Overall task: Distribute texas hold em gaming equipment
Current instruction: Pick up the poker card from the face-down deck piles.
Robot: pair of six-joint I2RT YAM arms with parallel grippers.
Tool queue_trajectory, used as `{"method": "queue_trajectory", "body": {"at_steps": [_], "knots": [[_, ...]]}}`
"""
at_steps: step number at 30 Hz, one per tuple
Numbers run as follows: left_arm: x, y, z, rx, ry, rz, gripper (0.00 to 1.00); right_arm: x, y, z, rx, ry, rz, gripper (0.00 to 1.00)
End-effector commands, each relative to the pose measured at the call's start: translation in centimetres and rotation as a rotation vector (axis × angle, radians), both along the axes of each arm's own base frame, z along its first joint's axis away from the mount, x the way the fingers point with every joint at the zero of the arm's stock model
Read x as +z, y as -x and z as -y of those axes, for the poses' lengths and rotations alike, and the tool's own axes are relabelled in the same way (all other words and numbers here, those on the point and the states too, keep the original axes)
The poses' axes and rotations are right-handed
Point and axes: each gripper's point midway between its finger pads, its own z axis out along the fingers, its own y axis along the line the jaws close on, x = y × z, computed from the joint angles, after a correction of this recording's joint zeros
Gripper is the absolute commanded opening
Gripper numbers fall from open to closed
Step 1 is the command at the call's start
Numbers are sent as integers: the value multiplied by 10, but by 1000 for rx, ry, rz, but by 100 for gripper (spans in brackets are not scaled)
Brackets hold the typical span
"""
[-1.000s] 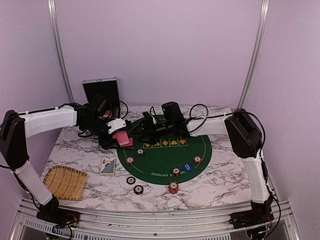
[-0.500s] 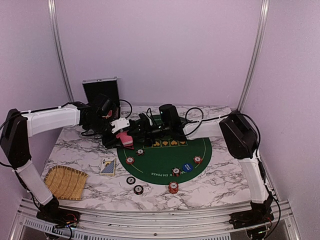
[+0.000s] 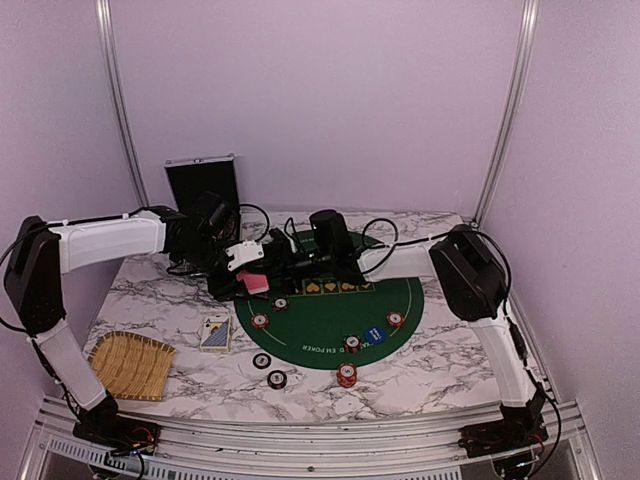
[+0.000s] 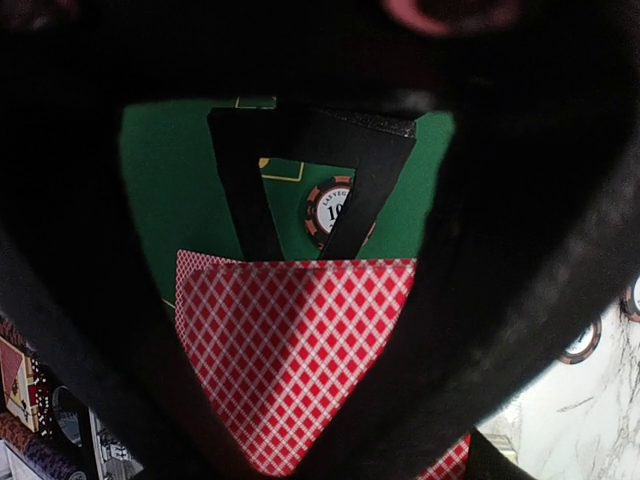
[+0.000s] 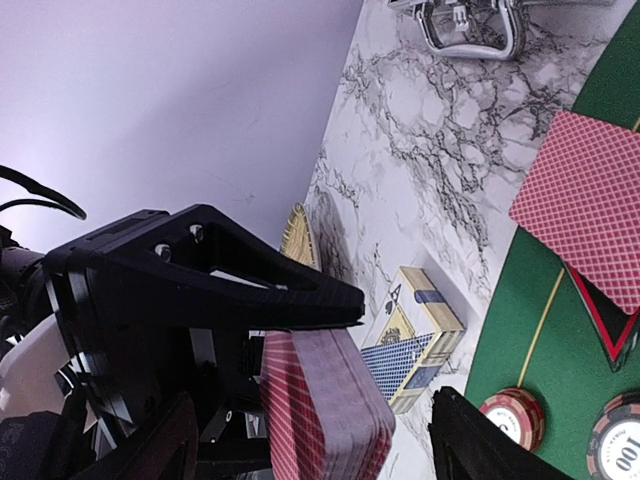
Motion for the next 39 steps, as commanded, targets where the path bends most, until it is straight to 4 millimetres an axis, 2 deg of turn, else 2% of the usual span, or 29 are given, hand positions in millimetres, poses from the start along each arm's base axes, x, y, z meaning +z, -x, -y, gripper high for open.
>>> {"method": "queue_trajectory", "body": {"at_steps": [1,10,18,21,34,39], "knots": [[12,-7,8,-3,23,29,7,1,1,-11,25,-22,10,78],[13,-7,9,-7,29,28,7,-11,1,-12,27,22,-8,72],[15,-4,6,-11,23,37,7,-19,-9,3,-15,65,-8,66],[16,-3,4,-10,21,41,6,-16,-11,11,-28,63,-3,60],[16,-3,3,-6,15,45,5,2,-14,30,-53,63,33,47],[13,-2,1,-5,5,43,5,12,-15,35,-61,54,44,36]]}}
